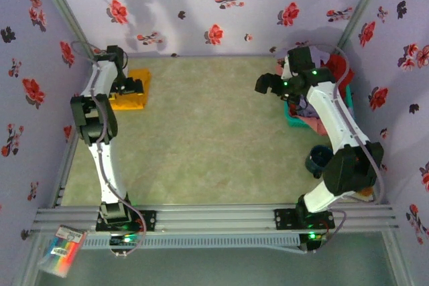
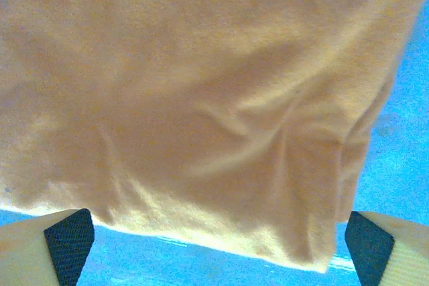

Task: Fold and stack the t-shirts

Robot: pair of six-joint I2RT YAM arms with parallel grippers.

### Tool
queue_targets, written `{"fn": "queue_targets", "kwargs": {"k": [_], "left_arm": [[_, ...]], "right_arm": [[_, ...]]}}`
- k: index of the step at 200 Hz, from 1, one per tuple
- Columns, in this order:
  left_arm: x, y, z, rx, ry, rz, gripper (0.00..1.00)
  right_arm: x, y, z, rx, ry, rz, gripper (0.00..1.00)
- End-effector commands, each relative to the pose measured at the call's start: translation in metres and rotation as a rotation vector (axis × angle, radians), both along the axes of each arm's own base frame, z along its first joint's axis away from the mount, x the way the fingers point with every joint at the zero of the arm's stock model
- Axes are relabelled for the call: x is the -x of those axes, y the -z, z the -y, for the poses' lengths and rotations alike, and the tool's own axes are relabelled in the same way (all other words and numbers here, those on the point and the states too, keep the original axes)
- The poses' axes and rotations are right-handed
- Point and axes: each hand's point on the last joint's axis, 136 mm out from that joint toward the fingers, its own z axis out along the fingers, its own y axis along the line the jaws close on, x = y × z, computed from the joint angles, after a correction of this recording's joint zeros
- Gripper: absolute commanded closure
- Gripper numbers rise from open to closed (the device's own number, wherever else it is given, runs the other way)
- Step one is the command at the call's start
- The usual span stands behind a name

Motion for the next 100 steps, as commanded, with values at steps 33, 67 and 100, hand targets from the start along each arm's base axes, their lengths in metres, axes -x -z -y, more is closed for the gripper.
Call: {"fn": "queue_targets", "kwargs": {"k": [33, 67, 100], "left_arm": [[0.0, 0.038, -0.002, 0.03, -0.084, -0.049, 0.0], [-0.002, 0.056, -0.005, 0.062, -0.065, -0.073, 0.01], [-0.006, 0.065, -0.018, 0.063, -0.052, -0.104, 0.01]], "right_arm": [[0.013, -0.008, -0.003, -0.024, -0.005, 0.018, 0.01], [0.013, -0.004, -0.002, -0.021, -0.006, 0.012, 0.01], [0.011, 0.003, -0.002, -0.02, -0.003, 0.0, 0.01]]}}
